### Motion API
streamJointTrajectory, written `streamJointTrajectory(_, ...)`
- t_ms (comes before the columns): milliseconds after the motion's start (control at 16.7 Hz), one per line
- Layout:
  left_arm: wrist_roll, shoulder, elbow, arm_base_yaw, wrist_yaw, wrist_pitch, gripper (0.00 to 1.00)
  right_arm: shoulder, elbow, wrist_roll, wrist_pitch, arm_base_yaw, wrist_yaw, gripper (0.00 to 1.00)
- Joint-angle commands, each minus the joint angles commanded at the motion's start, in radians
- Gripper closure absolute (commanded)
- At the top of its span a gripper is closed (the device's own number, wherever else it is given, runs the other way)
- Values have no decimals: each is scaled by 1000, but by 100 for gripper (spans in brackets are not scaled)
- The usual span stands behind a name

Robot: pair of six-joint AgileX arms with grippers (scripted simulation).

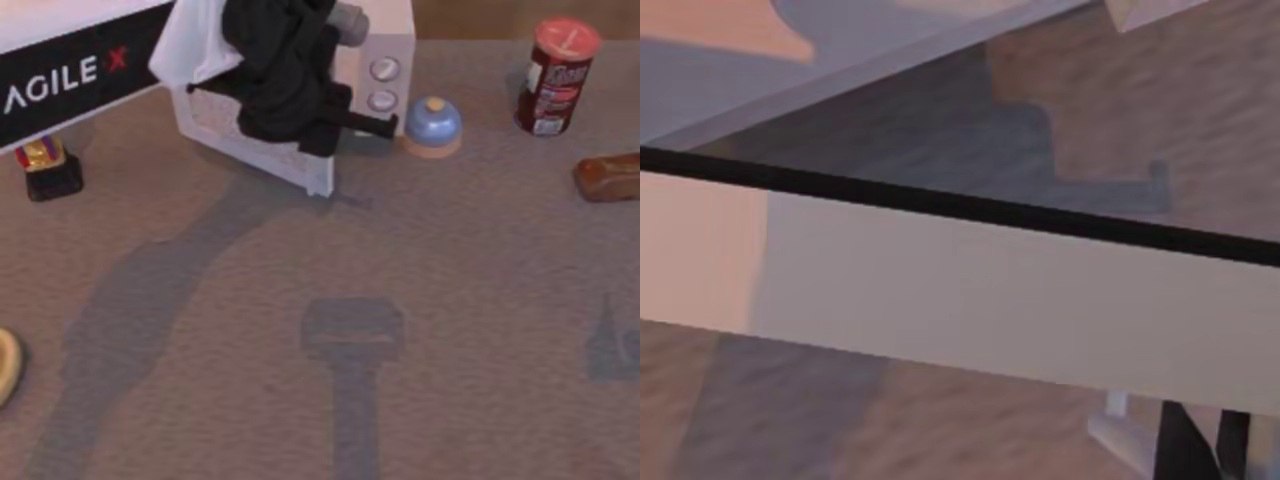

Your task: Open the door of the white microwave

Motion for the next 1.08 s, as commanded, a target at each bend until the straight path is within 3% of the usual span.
streamJointTrajectory(240,10,-6,-16,-1,13,4,100,0,0,0,0,0,0,0)
streamJointTrajectory(600,124,-81,-110,32,72,38,100,0,0,0,0,0,0,0)
streamJointTrajectory(1080,127,-82,-113,33,73,39,100,0,0,0,0,0,0,0)
